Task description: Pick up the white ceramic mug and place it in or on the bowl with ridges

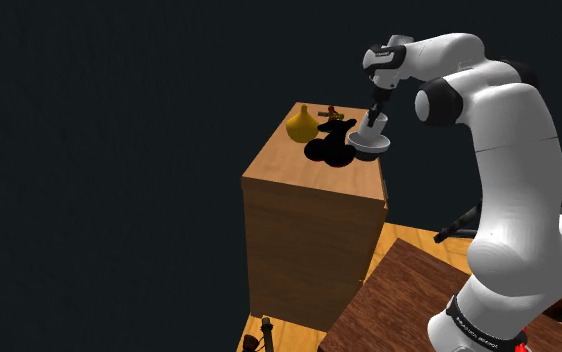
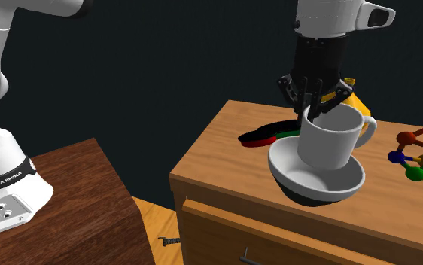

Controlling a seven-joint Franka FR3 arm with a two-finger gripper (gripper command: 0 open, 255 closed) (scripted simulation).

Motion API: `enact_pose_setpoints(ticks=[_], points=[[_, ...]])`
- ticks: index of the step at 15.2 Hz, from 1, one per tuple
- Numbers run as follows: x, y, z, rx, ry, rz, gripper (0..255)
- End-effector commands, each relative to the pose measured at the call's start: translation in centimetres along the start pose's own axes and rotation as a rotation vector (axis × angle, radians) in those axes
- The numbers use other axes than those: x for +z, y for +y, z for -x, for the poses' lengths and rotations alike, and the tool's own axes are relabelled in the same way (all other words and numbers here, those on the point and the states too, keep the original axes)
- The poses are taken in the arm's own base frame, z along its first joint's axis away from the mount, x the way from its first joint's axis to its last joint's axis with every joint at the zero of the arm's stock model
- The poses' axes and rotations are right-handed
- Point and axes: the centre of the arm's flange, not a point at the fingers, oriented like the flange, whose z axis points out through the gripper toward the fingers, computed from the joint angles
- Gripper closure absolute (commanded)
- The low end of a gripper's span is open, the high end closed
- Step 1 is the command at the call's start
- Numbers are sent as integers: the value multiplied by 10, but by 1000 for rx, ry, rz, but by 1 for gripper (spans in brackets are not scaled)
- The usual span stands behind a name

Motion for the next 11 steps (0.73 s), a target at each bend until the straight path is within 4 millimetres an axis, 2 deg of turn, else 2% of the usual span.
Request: enact_pose_setpoints(ticks=[1, 7, 8, 11], points=[[3, 0, 0, 0, 1, 1, 255], [3, 0, 0, 0, 1, 1, 255], [3, 0, 0, 0, 1, 1, 0], [3, 0, 0, 0, 1, 1, 0]])
